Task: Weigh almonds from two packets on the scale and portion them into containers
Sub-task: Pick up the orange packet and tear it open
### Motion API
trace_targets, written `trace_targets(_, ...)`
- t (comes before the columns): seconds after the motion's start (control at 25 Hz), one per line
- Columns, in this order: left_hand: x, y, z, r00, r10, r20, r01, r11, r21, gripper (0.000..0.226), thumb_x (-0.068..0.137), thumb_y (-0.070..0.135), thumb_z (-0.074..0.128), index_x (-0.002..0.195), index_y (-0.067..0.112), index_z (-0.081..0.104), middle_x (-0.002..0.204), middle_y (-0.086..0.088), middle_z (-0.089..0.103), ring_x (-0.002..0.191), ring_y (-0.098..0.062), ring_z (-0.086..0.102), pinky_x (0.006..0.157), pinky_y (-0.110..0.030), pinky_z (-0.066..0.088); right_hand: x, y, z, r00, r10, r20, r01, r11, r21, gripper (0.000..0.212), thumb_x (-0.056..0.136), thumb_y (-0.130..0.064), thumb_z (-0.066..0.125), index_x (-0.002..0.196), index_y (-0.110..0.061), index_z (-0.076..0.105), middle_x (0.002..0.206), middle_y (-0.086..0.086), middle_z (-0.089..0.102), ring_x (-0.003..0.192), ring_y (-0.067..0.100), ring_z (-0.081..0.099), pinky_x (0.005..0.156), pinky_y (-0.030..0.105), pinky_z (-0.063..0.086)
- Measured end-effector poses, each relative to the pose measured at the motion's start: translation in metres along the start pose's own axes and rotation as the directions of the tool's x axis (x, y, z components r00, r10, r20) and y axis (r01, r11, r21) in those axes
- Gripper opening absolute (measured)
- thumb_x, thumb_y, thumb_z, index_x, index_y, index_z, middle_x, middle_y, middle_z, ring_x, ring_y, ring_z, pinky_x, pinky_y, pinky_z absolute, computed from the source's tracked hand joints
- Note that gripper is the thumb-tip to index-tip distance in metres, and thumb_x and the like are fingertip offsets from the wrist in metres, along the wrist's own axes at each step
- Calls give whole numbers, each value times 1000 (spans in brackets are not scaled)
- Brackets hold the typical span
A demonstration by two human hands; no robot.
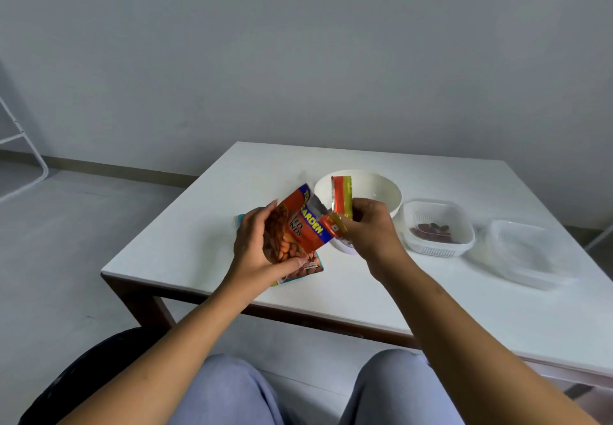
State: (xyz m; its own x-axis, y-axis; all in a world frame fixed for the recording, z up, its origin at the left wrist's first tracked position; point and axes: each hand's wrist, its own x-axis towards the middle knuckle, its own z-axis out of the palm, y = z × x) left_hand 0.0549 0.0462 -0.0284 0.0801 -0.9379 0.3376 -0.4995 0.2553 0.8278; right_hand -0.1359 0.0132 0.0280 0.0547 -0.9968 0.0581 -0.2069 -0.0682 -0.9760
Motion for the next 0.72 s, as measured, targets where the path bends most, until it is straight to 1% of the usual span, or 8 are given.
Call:
trace_targets(0.08, 6, 15, -1, 964, -256, 64, 263, 907, -330, 110, 47, 43, 82, 144, 35, 30, 143, 5, 34, 131, -16, 43, 106, -43, 42, 4, -4, -7, 984, -168, -53, 163, 983, -85, 23, 87, -23, 67, 96, -2, 66, 87, 14, 71, 78, 26, 68, 68, 37, 60)
trace_targets(0.16, 18, 35, -8, 868, -443, 226, 475, 607, -637, 83, 58, 39, 76, 133, 24, 44, 127, -8, 52, 104, -18, 61, 85, -37, 52, 9, -15, -13, 907, -417, -60, 390, 885, -255, 22, 86, -17, 67, 71, -7, 56, 56, -1, 54, 51, 13, 51, 49, 15, 43)
trace_targets(0.2, 28, 47, -13, 810, -483, 332, 556, 456, -694, 67, 65, 45, 71, 122, 18, 48, 115, -13, 59, 91, -22, 64, 81, -37, 52, 12, -21, -16, 850, -525, -39, 483, 808, -339, 27, 85, -15, 67, 65, -10, 49, 51, -8, 41, 46, 9, 37, 46, 15, 30)
trace_targets(0.24, 38, 55, -17, 756, -489, 436, 620, 322, -715, 67, 71, 55, 66, 118, 12, 44, 112, -18, 62, 91, -29, 65, 85, -42, 51, 16, -29, -18, 794, -608, -5, 557, 730, -396, 30, 84, -13, 66, 64, -13, 44, 51, -9, 34, 46, 11, 29, 46, 19, 24)
trace_targets(0.36, 68, 65, -18, 710, -398, 580, 650, 53, -758, 95, 70, 68, 65, 129, 6, 24, 129, -35, 51, 111, -52, 58, 98, -61, 43, 32, -47, -23, 641, -757, 127, 715, 529, -457, 32, 84, -10, 66, 69, -20, 40, 57, -5, 35, 56, 16, 25, 48, 17, 24)
trace_targets(0.48, 86, 72, -1, 776, -374, 508, 566, 56, -823, 89, 73, 66, 65, 129, -1, 46, 122, -31, 58, 105, -48, 62, 94, -59, 46, 50, -46, -29, 603, -764, 230, 757, 456, -468, 22, 85, -14, 67, 71, -15, 51, 61, -4, 45, 56, 15, 34, 52, 12, 30)
trace_targets(0.6, 99, 72, 13, 833, -403, 378, 448, 91, -890, 62, 80, 56, 63, 113, 4, 59, 103, -25, 67, 93, -39, 66, 88, -54, 51, 67, -30, -38, 697, -670, 254, 700, 559, -445, 24, 85, -26, 67, 90, -3, 69, 79, 8, 71, 70, 25, 62, 66, 34, 50)
trace_targets(0.72, 116, 60, 29, 843, -474, 254, 382, 197, -903, 44, 83, 44, 66, 112, 14, 54, 101, -15, 63, 94, -29, 63, 75, -41, 57, 78, -12, -50, 767, -631, 119, 618, 675, -404, 22, 82, -25, 72, 96, -8, 73, 92, 7, 74, 77, 18, 64, 67, 23, 49)
